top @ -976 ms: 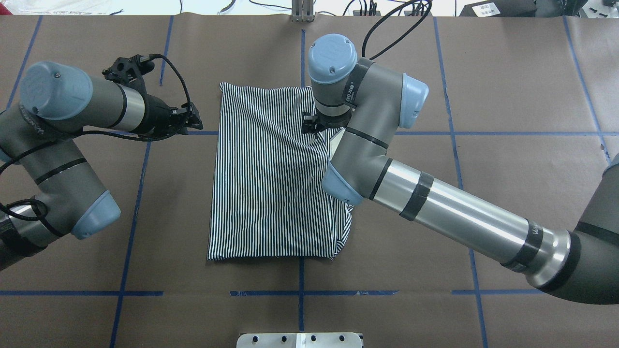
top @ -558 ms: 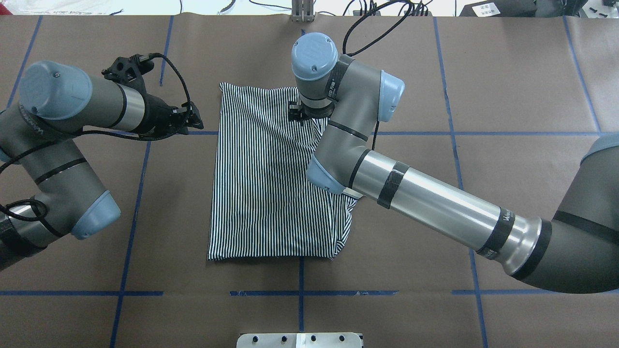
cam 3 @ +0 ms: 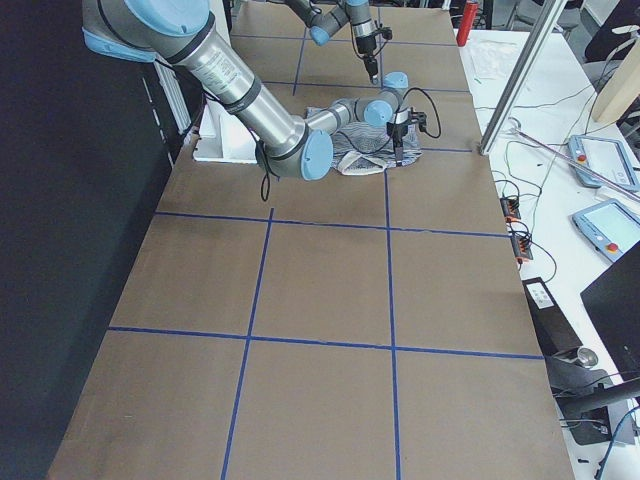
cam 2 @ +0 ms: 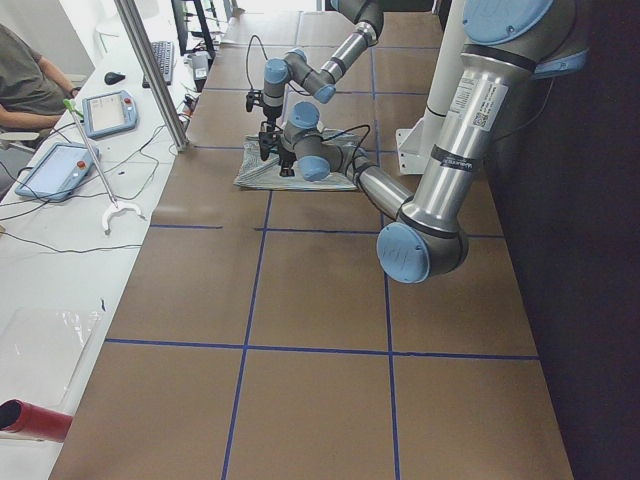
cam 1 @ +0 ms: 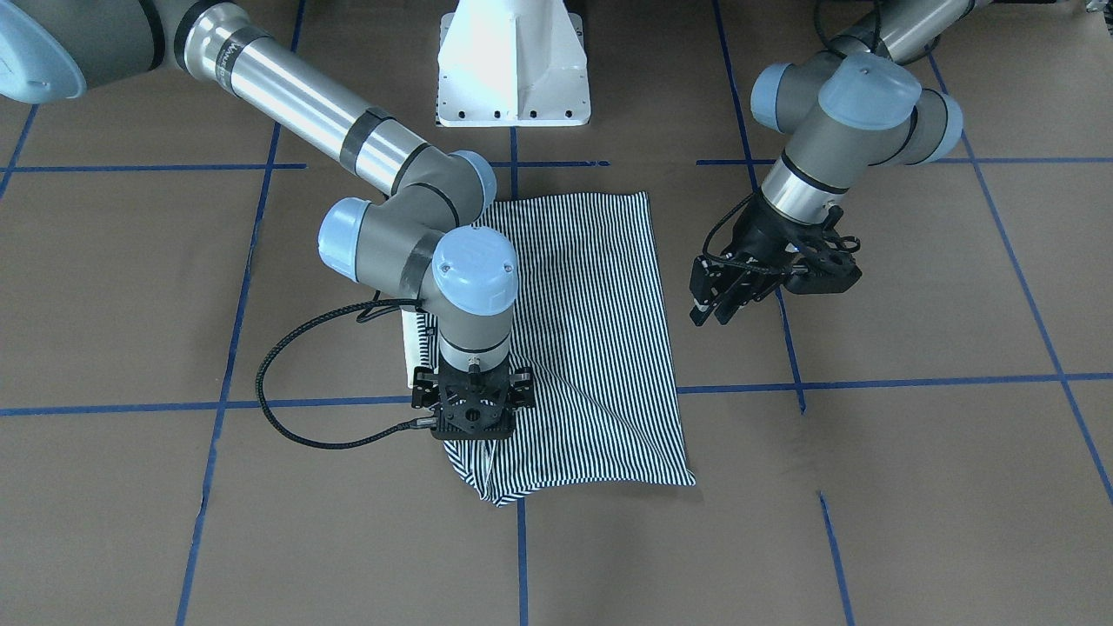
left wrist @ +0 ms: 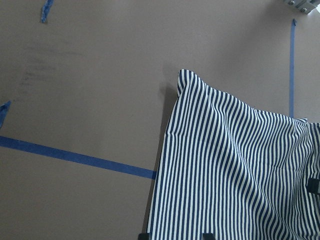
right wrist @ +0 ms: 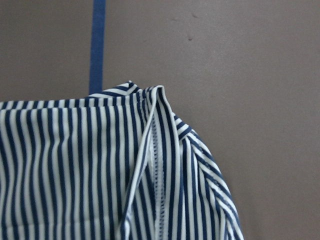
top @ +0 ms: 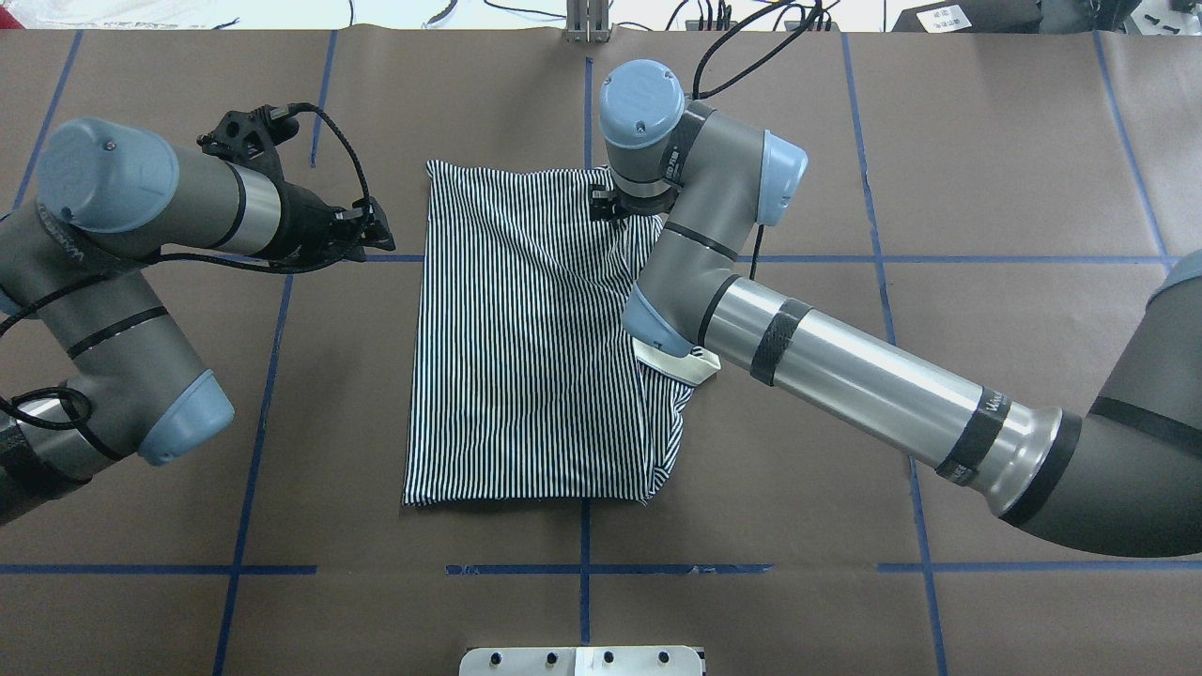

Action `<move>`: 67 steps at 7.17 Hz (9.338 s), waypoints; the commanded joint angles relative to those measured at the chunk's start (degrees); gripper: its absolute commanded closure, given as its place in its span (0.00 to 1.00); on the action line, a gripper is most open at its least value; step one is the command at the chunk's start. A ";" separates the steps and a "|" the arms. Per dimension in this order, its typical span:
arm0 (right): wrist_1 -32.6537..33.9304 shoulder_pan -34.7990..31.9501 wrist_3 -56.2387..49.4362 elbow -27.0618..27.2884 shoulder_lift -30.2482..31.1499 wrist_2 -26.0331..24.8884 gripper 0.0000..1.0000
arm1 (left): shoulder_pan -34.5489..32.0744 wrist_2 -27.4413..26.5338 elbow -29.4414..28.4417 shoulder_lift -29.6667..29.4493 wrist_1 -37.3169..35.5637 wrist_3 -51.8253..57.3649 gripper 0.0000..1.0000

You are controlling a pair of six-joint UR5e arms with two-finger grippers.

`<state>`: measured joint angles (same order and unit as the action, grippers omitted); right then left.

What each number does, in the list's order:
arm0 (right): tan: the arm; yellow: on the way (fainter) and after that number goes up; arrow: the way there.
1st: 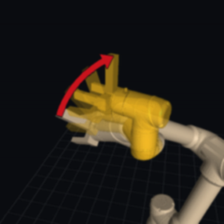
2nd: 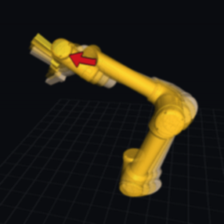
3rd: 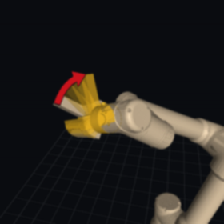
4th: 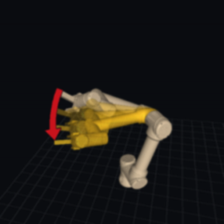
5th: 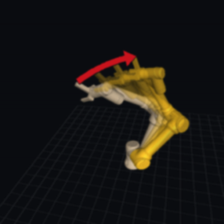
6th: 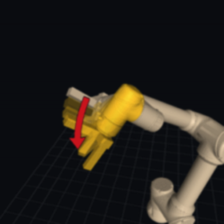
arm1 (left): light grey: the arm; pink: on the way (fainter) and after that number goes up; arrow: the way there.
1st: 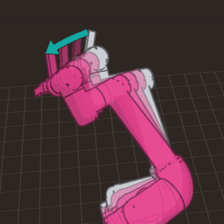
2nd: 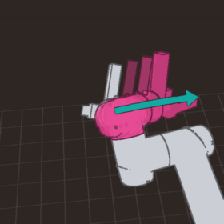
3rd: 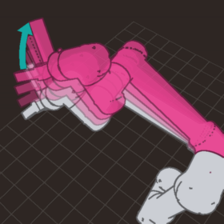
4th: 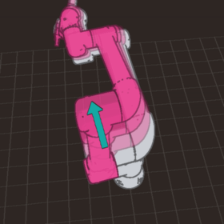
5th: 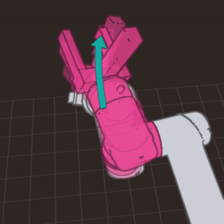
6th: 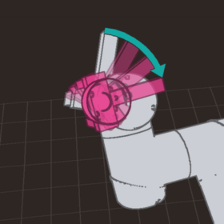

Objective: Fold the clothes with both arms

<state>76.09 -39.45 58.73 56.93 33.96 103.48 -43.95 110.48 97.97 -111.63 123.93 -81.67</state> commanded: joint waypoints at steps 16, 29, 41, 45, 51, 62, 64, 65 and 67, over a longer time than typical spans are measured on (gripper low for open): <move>13.91 26.79 53.51 43.44 22.99 -18.75 0.39 | 0.00 0.00 2.32 0.01 -2.11 -0.06 0.54; 14.26 27.14 54.91 47.47 24.31 -18.84 1.00 | 0.78 -0.09 5.03 1.42 -2.81 -4.86 0.53; 14.26 27.32 54.91 49.32 25.37 -18.75 1.00 | 29.44 -17.40 13.30 10.65 -8.96 -30.56 0.49; 14.26 27.23 54.91 49.41 25.46 -18.75 1.00 | 29.36 -17.49 13.13 10.74 -9.93 -30.56 0.71; 16.00 29.14 56.66 58.31 30.78 -18.93 1.00 | 29.44 -16.88 22.66 9.59 -13.25 -31.00 1.00; 10.85 7.99 58.78 46.18 20.72 -7.86 1.00 | 14.42 -15.73 17.88 -4.38 -30.67 -16.25 1.00; 10.75 6.41 58.78 39.68 16.42 -6.46 1.00 | 13.45 -18.27 13.51 -5.86 -29.19 -13.70 1.00; 10.31 5.18 57.91 36.70 15.36 -5.49 1.00 | 12.14 -18.54 8.87 -7.88 -26.48 -13.43 1.00; 4.54 3.16 57.20 27.32 11.95 -4.26 1.00 | 9.51 -21.33 -1.85 -11.57 -19.29 -8.98 1.00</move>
<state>84.13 -34.97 116.38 90.33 48.26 98.43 -32.66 91.20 102.52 -121.02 100.38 -94.02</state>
